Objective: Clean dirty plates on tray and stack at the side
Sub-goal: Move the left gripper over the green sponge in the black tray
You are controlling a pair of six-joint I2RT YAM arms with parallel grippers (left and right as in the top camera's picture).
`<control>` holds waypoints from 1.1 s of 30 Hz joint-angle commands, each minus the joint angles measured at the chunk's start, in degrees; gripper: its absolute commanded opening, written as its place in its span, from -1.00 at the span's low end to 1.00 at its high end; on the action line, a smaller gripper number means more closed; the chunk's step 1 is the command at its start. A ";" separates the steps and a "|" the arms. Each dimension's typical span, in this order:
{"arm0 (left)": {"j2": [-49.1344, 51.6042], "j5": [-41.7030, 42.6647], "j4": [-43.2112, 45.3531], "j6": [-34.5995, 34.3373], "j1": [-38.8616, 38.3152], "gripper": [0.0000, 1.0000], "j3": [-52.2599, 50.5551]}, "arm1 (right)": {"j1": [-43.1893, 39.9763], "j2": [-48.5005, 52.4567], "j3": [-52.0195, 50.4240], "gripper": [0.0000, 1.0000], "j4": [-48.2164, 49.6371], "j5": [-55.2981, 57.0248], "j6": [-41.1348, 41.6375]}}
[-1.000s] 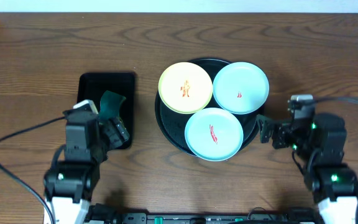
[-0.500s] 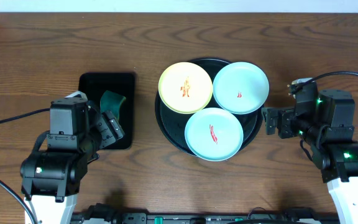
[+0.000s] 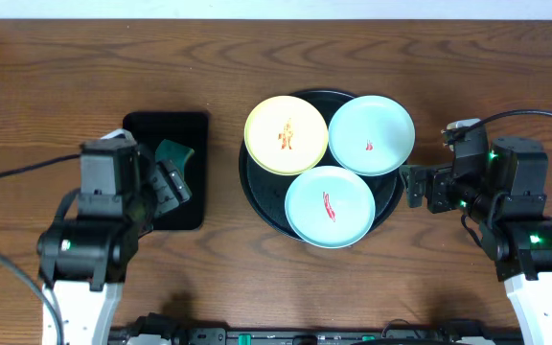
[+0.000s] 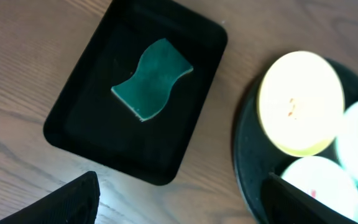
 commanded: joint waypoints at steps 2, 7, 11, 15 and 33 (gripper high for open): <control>6.80 -1.81 -0.13 5.46 -0.26 0.67 3.72 | 0.11 1.33 0.94 0.98 -0.15 -0.81 -1.22; 15.69 -1.90 -0.55 6.51 0.09 0.67 9.14 | 1.68 4.22 0.94 0.98 -0.70 -0.79 -1.22; 22.49 -1.95 -2.54 9.75 0.70 0.68 14.88 | 2.25 5.46 0.94 0.98 -0.66 -0.79 -1.22; 29.20 -2.78 -4.66 12.09 1.60 0.66 20.26 | 2.25 6.16 0.94 0.98 -0.63 -0.79 -1.22; 47.82 -4.20 -5.33 17.75 3.08 0.64 20.85 | 2.23 6.25 0.94 0.98 -0.70 -0.74 -1.22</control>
